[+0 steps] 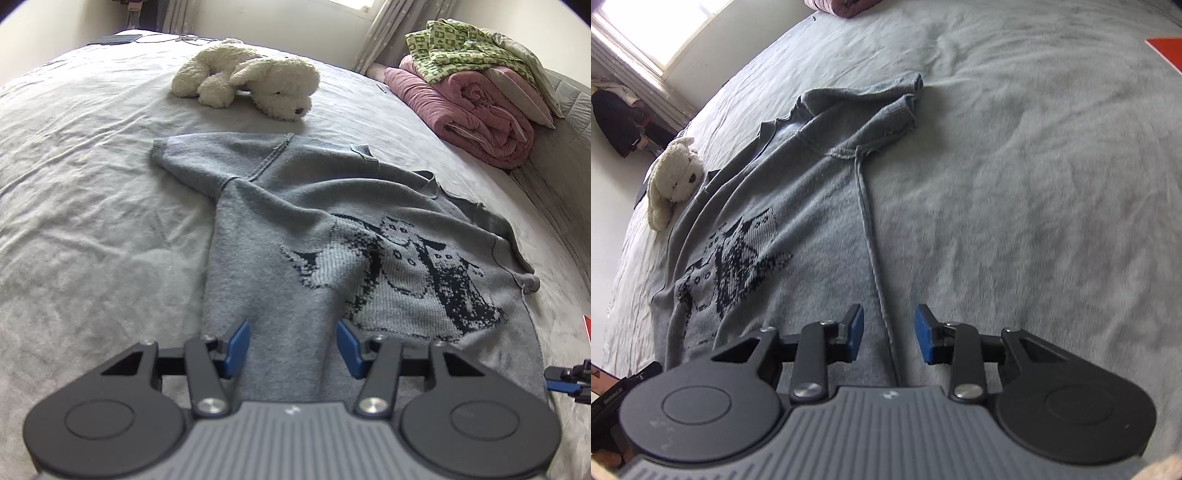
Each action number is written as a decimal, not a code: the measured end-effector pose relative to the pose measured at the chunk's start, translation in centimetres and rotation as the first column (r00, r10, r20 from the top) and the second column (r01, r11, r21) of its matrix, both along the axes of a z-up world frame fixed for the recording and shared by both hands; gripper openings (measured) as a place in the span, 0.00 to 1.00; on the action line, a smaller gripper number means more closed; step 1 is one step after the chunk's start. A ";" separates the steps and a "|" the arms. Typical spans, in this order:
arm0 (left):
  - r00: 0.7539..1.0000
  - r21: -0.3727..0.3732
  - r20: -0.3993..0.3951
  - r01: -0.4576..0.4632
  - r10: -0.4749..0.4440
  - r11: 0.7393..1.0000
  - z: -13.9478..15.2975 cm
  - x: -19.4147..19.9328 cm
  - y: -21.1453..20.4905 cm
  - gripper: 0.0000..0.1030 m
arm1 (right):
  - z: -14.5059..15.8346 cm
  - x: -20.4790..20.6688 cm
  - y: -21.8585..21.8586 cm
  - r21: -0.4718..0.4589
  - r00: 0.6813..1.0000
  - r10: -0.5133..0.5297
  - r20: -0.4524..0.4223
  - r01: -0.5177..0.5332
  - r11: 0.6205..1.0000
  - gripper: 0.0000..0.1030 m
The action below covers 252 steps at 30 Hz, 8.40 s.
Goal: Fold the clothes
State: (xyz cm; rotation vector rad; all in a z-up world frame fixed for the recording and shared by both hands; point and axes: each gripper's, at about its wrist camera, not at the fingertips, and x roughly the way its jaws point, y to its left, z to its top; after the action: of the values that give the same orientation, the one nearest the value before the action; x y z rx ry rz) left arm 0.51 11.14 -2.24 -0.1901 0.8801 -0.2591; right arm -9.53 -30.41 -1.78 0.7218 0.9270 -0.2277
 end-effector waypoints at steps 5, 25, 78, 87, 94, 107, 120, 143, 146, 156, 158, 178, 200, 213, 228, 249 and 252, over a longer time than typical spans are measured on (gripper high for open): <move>0.999 0.000 -0.010 -0.038 0.038 0.999 -0.1 -0.8 2.2 0.51 | -0.8 -2.7 0.8 0.082 1.000 0.000 0.014 -0.001 0.997 0.28; 0.987 -0.134 -0.105 -0.138 0.124 0.981 -0.2 -2.8 7.6 0.50 | 0.0 -10.4 6.6 0.017 0.992 0.126 0.010 -0.127 0.992 0.06; 0.971 -0.299 -0.204 0.060 -0.125 0.952 -1.0 -10.5 8.1 0.05 | 0.3 -10.0 1.2 -0.190 0.997 -0.037 0.070 0.050 0.981 0.05; 0.982 -0.264 -0.158 0.061 -0.105 0.963 1.9 -11.5 10.5 0.05 | 2.8 -12.2 2.2 -0.065 0.992 0.046 0.115 -0.038 0.997 0.05; 0.974 -0.169 -0.175 0.115 -0.144 0.979 1.6 -11.9 10.4 0.04 | 2.6 -13.1 3.3 -0.090 0.991 0.121 0.054 -0.115 0.989 0.05; 0.952 -0.016 -0.240 0.191 -0.189 0.981 -0.6 -10.7 8.8 0.13 | 1.0 -10.7 5.1 -0.217 0.974 0.207 -0.089 -0.222 0.951 0.34; 0.982 -0.168 -0.184 0.002 -0.034 0.986 2.3 -3.0 8.6 0.40 | 5.4 -4.7 6.7 -0.334 0.971 0.238 -0.039 -0.237 0.912 0.51; 0.954 -0.075 -0.128 -0.281 0.271 0.957 0.0 5.6 9.0 0.41 | 5.0 19.9 27.2 -0.247 0.768 0.605 0.210 -0.557 0.793 0.52; 0.946 -0.095 -0.151 -0.303 0.288 0.948 -0.3 6.3 9.5 0.41 | 4.4 23.0 29.9 -0.230 0.721 0.646 0.250 -0.604 0.763 0.52; 0.945 -0.078 -0.139 -0.310 0.297 0.948 -0.9 7.0 9.9 0.39 | -1.3 26.0 35.0 -0.389 0.622 0.744 0.245 -0.640 0.663 0.25; 0.951 -0.069 -0.116 -0.297 0.288 0.952 -0.9 6.9 9.7 0.40 | -2.1 25.7 33.7 -0.388 0.624 0.723 0.296 -0.613 0.688 0.12; 0.994 -0.290 0.007 -0.099 0.105 0.952 -2.7 14.0 5.0 0.42 | -4.6 31.1 17.4 0.341 0.860 0.337 0.384 -0.471 0.814 0.08; 0.990 -0.710 0.053 -0.053 0.128 0.702 -5.6 19.7 8.8 0.47 | -5.7 32.2 23.2 0.471 0.762 0.452 0.464 -0.645 0.602 0.11; 0.990 -0.533 0.007 -0.117 0.143 0.838 -6.2 21.7 10.4 0.05 | -5.2 30.1 26.9 0.283 0.695 0.580 0.425 -0.711 0.644 0.12; 0.991 -0.493 0.014 -0.108 0.132 0.863 -5.9 22.4 13.3 0.07 | 3.1 32.8 22.0 -0.139 0.771 0.574 0.275 -0.559 0.818 0.47; 0.981 -0.525 0.175 0.020 0.085 0.851 -2.5 21.1 13.8 0.05 | 1.5 36.9 27.2 -0.595 0.525 0.847 -0.086 -0.709 0.379 0.07; 0.975 -0.514 0.219 0.076 0.045 0.854 -1.4 20.7 14.1 0.05 | 2.8 34.7 27.2 -0.661 0.557 0.830 -0.038 -0.637 0.397 0.05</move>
State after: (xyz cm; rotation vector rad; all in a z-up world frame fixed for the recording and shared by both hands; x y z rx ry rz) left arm 21.18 25.25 -3.68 -0.6488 0.5684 -0.5243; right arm 25.18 -3.20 1.02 -0.3385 0.7267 0.3970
